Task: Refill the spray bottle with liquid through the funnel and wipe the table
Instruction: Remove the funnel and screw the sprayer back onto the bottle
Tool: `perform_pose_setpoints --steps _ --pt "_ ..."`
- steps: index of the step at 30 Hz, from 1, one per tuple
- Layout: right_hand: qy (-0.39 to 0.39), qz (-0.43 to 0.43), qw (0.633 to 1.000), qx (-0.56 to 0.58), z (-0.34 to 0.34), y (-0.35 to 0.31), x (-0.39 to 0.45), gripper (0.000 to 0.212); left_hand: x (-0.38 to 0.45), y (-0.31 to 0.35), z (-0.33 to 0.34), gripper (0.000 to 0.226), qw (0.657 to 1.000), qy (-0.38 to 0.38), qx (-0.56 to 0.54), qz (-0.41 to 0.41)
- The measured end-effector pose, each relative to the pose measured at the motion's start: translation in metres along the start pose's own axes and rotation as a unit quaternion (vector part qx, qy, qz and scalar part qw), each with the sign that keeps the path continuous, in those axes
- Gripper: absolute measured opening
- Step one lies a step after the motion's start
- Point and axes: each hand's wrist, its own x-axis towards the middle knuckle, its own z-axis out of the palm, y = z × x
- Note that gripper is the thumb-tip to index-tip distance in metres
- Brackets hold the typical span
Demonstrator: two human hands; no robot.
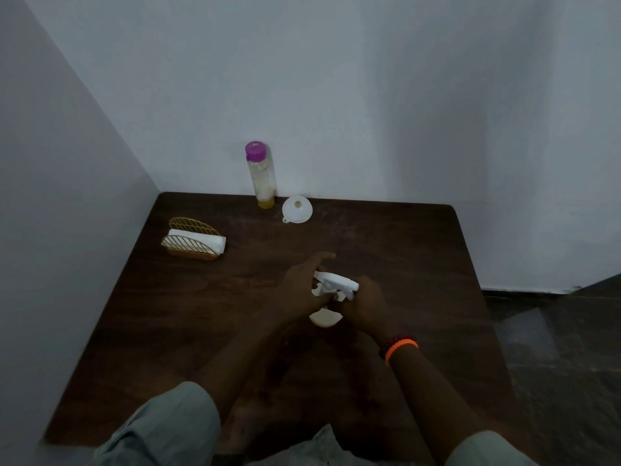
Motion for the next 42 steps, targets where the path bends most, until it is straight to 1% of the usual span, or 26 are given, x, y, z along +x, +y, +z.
perform_pose_setpoints --steps 2,4,6,8,11,14,15,17,21,23,28,31,34,36,38,40,42 --pt "0.001 0.004 1.0 -0.002 0.001 0.003 0.001 0.04 -0.001 0.004 0.0 0.06 1.0 -0.002 0.002 0.012" --pt "-0.005 0.012 1.0 0.002 0.0 0.004 0.002 0.035 -0.001 0.006 -0.001 0.056 1.0 -0.007 0.003 0.018" --pt "-0.007 0.011 1.0 0.002 -0.001 0.003 0.002 0.032 0.0 0.008 -0.002 0.063 1.0 -0.014 0.002 0.01" --pt "-0.007 0.002 1.0 -0.001 -0.002 0.002 0.001 0.034 -0.001 0.011 -0.001 0.07 1.0 0.004 -0.003 -0.011" --pt "-0.007 -0.012 1.0 -0.011 -0.001 0.002 0.0 0.037 -0.003 0.013 0.001 0.068 0.999 0.032 -0.012 -0.036" --pt "-0.003 -0.006 1.0 -0.011 -0.002 0.003 0.0 0.036 -0.003 0.012 -0.004 0.075 0.999 -0.017 -0.009 -0.027" --pt "-0.003 -0.002 1.0 -0.009 -0.002 0.003 -0.001 0.04 -0.003 0.01 -0.005 0.077 0.999 -0.031 -0.006 -0.026" --pt "-0.002 0.001 1.0 -0.009 -0.002 0.002 -0.002 0.046 -0.004 0.008 -0.004 0.082 0.999 -0.035 -0.011 -0.037" --pt "0.002 -0.003 1.0 -0.022 0.0 0.003 -0.001 0.044 -0.008 0.0 0.003 0.09 0.997 0.017 -0.047 -0.066" --pt "0.003 -0.011 1.0 -0.023 0.0 0.003 0.0 0.044 -0.009 -0.002 0.003 0.089 0.996 0.017 -0.056 -0.071" --pt "-0.01 -0.024 0.999 -0.031 -0.002 0.003 0.001 0.046 -0.007 0.001 0.002 0.085 0.999 0.001 -0.035 -0.039" --pt "-0.025 -0.024 0.999 -0.035 -0.004 0.003 0.003 0.049 -0.006 0.002 0.006 0.09 0.996 0.03 -0.056 -0.062" --pt "-0.017 -0.025 0.999 -0.033 -0.003 0.003 0.002 0.054 -0.006 0.004 0.009 0.088 0.994 0.056 -0.063 -0.066" --pt "-0.004 -0.026 0.999 -0.031 -0.003 0.004 0.002 0.052 -0.006 0.006 0.009 0.086 0.993 0.06 -0.071 -0.069" --pt "-0.002 -0.038 0.999 -0.032 -0.002 0.005 0.001 0.042 -0.008 0.005 0.006 0.084 0.992 0.053 -0.084 -0.074" --pt "0.008 -0.059 0.998 -0.033 -0.002 0.007 0.002 0.033 -0.011 0.002 0.005 0.086 0.994 0.028 -0.088 -0.052" --pt "0.008 -0.06 0.998 -0.033 -0.001 0.008 0.003 0.031 -0.013 0.001 0.006 0.089 0.996 0.021 -0.073 -0.043"
